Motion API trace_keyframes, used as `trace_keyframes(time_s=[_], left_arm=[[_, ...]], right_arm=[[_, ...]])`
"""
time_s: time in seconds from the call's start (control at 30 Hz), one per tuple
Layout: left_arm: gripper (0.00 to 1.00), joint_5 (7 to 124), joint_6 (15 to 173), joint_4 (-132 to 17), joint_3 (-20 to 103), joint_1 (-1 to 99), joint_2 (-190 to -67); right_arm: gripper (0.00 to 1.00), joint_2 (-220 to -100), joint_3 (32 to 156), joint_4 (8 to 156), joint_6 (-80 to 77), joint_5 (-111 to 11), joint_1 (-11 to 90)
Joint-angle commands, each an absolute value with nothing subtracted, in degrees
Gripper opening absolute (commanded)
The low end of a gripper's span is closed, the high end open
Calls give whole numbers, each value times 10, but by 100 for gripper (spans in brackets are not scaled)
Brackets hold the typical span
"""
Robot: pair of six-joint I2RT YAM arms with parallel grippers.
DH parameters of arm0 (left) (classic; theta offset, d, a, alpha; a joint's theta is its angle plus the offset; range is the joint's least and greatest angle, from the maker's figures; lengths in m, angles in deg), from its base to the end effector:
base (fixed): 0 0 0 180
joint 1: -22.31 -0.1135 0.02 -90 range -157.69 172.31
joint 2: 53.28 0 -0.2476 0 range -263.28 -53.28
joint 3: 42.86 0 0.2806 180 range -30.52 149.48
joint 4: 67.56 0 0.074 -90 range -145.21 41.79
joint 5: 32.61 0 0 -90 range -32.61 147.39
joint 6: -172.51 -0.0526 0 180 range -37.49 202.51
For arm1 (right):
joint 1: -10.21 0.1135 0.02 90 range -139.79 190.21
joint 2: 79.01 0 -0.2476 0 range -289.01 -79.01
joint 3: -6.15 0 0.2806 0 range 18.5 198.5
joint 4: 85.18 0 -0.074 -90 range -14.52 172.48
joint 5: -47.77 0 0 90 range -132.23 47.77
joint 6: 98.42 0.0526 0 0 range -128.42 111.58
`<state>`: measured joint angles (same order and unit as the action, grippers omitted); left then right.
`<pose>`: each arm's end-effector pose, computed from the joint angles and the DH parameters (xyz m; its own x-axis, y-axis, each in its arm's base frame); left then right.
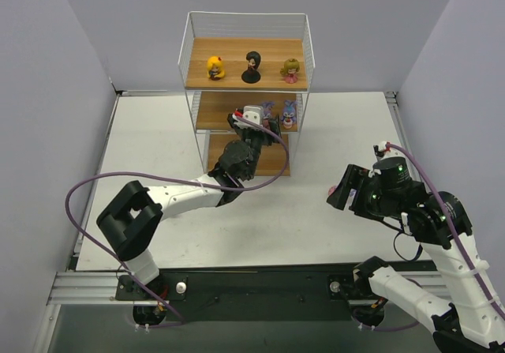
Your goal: Place and organize the plastic toys onto the shelf
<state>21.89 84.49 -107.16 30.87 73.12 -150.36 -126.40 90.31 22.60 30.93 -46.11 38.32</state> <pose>0.2893 -0.3064 0.2807 0.1671 -0.2495 -0.9539 0.2846 0.9385 -0.1956 0.1572 0.0880 0.3903 -0.7245 0.3302 -0.6051 -0.0767 0.8337 0.5469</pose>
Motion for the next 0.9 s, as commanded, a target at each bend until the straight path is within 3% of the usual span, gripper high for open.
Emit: trace_keyframes(time_s=[0.0, 0.5, 0.87], left_arm=[[85, 201, 829, -1072, 313, 737, -1465], [88, 161, 795, -1072, 222, 739, -1360], [88, 332, 910, -937, 219, 692, -1314]], right_arm=[[68, -1265, 899, 203, 310, -467, 379], [69, -1285, 899, 204, 310, -472, 374], [69, -1283, 890, 205, 304, -474, 374]])
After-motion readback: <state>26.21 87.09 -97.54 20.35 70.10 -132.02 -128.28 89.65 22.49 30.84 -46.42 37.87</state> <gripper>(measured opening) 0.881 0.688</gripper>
